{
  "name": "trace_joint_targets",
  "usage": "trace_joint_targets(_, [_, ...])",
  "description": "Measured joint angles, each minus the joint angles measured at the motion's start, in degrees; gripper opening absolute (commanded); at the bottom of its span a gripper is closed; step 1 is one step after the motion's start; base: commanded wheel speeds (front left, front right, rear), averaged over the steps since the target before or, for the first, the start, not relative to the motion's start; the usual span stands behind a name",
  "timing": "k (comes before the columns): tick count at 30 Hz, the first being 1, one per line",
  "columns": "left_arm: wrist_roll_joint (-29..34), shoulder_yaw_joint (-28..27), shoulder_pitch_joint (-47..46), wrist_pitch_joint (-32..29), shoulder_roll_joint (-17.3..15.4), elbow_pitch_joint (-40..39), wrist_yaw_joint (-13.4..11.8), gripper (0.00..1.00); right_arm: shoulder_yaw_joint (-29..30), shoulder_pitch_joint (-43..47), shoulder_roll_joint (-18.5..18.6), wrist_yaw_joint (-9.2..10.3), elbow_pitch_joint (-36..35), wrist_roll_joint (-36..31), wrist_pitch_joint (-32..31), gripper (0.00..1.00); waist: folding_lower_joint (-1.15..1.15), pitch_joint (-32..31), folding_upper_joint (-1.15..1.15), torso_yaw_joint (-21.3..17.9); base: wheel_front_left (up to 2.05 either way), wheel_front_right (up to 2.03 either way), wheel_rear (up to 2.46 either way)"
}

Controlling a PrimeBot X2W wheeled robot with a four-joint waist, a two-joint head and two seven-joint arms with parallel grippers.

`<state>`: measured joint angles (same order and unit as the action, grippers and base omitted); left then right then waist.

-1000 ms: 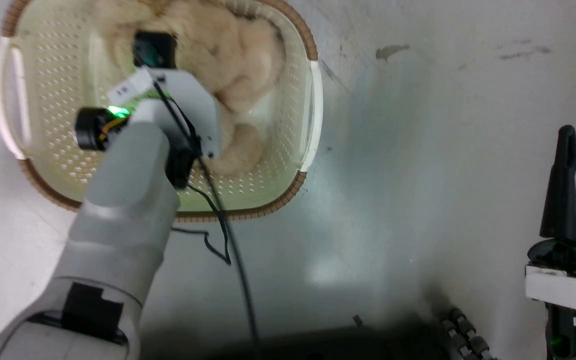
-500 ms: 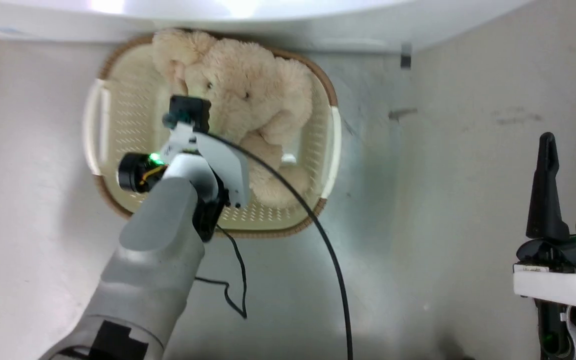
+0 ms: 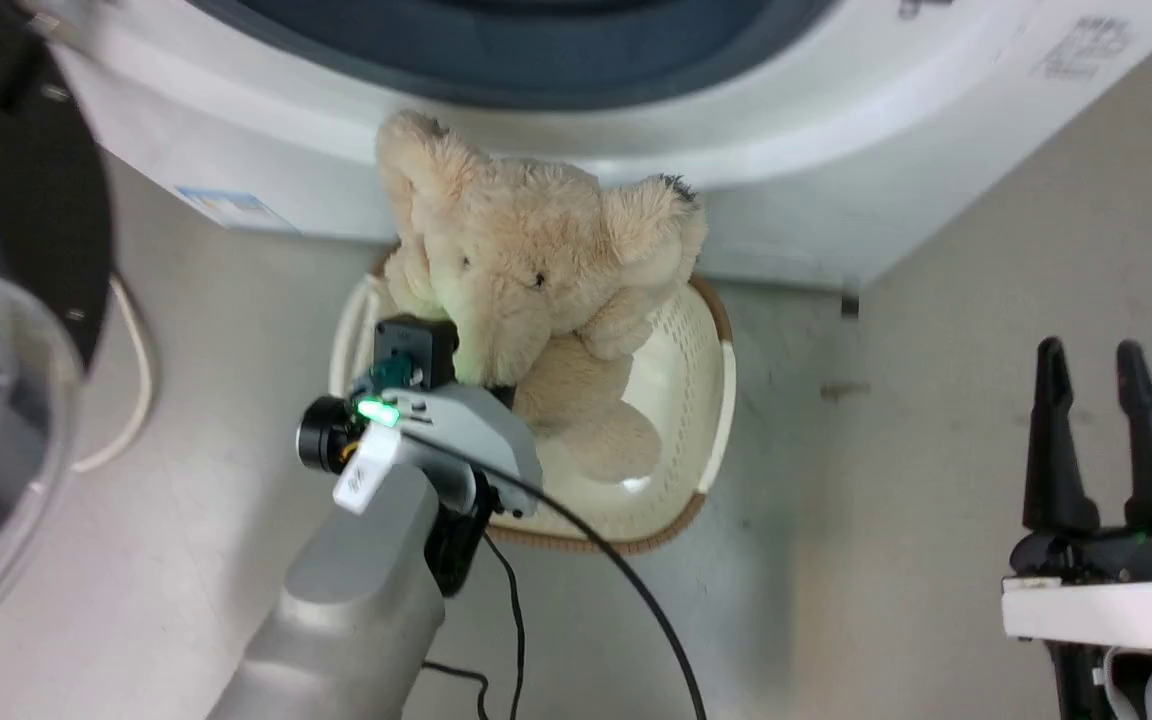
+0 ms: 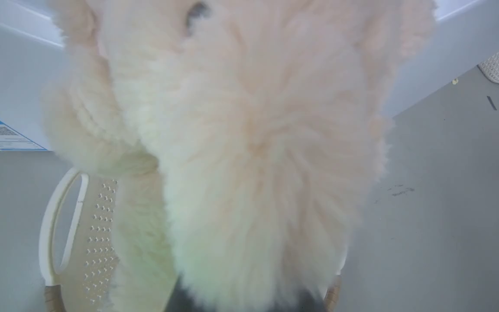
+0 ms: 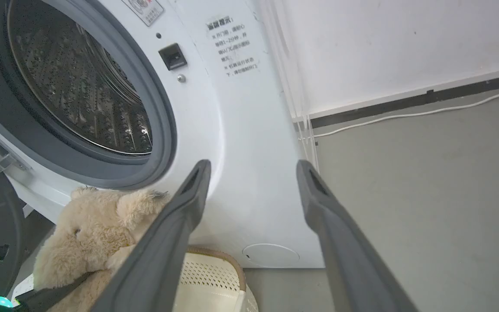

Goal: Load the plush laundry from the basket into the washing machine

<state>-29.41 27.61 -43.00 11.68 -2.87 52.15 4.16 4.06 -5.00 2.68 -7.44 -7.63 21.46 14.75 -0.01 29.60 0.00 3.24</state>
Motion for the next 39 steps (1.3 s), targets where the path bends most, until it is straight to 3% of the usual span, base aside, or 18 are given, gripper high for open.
trace_joint_targets(6, [0.68, -0.24, 3.34, 2.57, -0.03, -5.28, -1.32, 0.00, -0.03, 1.42, 0.00, 0.00, 1.44, 0.02, 0.01, 1.00, -0.01, -5.91, 0.00, 1.30, 0.00, 0.00, 0.00])
trace_joint_targets(13, [6.73, -6.30, 10.00, 2.96, -1.69, -23.20, -3.99, 0.00, -0.03, 2.49, -0.01, 0.00, 1.96, 0.21, 0.01, 1.00, -0.01, -9.77, 0.00, 1.35, 0.00, 0.00, 0.00])
trace_joint_targets(21, [13.24, -13.03, 15.30, 2.98, -1.58, -35.33, -3.46, 0.00, 0.03, 2.71, 0.00, 0.00, 1.83, 0.27, 0.01, 1.00, 0.00, -9.87, 0.00, -0.39, 0.00, 0.00, 0.00])
trace_joint_targets(29, [15.43, -17.19, 14.43, 2.98, -0.57, -38.20, -1.34, 0.00, 0.22, 2.72, 0.00, 0.00, 0.91, 0.13, 0.01, 1.00, 0.00, -7.57, 0.00, -1.26, 0.00, 0.00, 0.00])
trace_joint_targets(39, [17.49, -20.59, 6.08, 2.98, -0.10, -39.41, 0.36, 0.00, 0.18, 1.50, -0.01, 0.00, -0.81, -0.26, 0.01, 1.00, 0.01, -1.47, 0.00, -2.92, 0.00, 0.00, 0.00])
